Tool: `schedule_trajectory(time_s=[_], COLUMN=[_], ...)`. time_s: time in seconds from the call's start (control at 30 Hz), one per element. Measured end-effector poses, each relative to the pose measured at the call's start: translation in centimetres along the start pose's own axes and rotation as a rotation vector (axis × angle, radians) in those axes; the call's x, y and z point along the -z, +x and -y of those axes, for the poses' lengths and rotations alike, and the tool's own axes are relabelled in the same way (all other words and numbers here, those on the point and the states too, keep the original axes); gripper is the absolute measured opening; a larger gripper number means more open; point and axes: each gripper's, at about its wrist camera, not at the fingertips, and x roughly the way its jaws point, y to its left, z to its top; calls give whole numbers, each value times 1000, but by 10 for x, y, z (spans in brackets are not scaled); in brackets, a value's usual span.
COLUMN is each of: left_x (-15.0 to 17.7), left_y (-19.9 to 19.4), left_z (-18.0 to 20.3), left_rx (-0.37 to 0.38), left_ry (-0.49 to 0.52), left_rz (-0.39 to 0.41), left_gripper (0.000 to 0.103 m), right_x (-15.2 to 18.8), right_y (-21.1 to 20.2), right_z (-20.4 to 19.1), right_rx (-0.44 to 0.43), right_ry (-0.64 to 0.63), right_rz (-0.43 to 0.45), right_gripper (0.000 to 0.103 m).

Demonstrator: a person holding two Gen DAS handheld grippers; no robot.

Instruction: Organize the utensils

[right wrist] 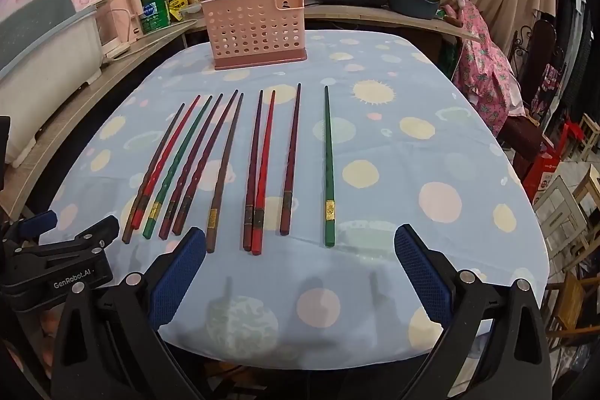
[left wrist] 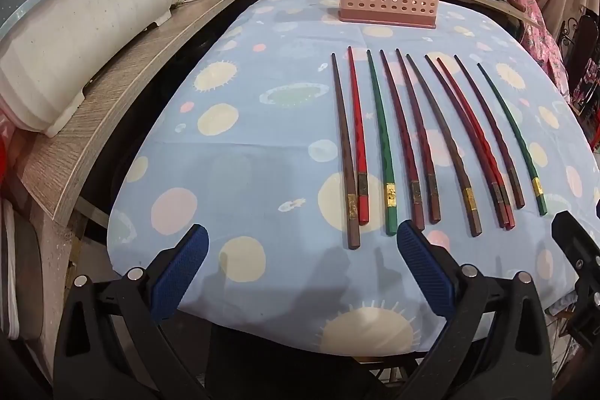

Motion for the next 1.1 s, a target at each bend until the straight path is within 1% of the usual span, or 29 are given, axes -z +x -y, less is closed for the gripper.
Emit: schedule_trajectory(time_s=[0.03,0.17,1.1], left_x=[0,1,6], left_y=[0,1,2], left_z=[1,3,5], left_rx=[2,3,-2], left_ry=[-1,5,4], left_rz=[-3,-5,-11], left_gripper=[96,96,96], right_x=[4,5,7], right_y=[2,4,6], right_z=[2,3,6], right_rx=[2,1,4], right_ry=[24,39,52], right_rz=[-3,-11,-19], right_gripper=[96,96,96])
